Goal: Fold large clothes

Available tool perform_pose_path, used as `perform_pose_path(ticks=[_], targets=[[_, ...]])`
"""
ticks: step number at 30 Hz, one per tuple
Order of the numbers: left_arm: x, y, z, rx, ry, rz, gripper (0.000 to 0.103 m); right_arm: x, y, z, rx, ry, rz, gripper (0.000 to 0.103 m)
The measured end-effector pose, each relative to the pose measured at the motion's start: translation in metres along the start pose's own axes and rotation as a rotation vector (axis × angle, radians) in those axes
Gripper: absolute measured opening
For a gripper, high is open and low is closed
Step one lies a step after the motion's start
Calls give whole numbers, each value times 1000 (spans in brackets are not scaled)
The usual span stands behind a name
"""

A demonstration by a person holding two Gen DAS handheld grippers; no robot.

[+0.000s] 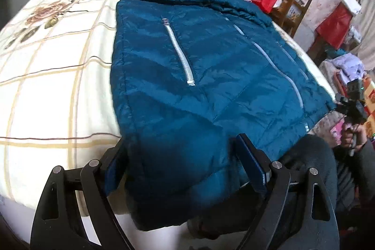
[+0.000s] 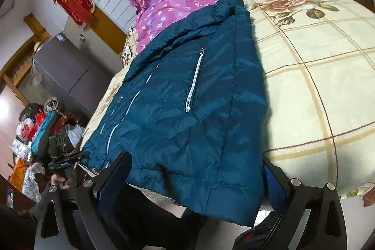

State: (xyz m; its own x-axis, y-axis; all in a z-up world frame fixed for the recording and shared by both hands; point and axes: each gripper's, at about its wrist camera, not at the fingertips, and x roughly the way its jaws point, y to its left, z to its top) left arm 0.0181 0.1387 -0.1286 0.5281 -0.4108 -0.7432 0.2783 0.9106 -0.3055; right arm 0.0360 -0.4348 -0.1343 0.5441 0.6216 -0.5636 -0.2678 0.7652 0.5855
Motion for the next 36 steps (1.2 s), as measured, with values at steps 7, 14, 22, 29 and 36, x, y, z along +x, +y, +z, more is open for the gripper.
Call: perform_pose_path(ticks=[7, 14, 22, 29, 36], targets=[[22, -12, 23, -49, -9, -77, 93, 26, 5, 19, -55, 2, 44, 103], [12, -17, 10, -14, -17, 46, 93, 21, 13, 10, -76, -11, -2, 102], [19, -16, 11, -79, -47, 169, 93, 20, 17, 2, -140, -42, -181, 48], [8, 3, 6, -265, -105, 183, 31, 18, 21, -6, -163, -81, -229, 40], [6, 2, 6, -294, -110, 166, 36, 10, 25, 1, -83, -93, -203, 19]])
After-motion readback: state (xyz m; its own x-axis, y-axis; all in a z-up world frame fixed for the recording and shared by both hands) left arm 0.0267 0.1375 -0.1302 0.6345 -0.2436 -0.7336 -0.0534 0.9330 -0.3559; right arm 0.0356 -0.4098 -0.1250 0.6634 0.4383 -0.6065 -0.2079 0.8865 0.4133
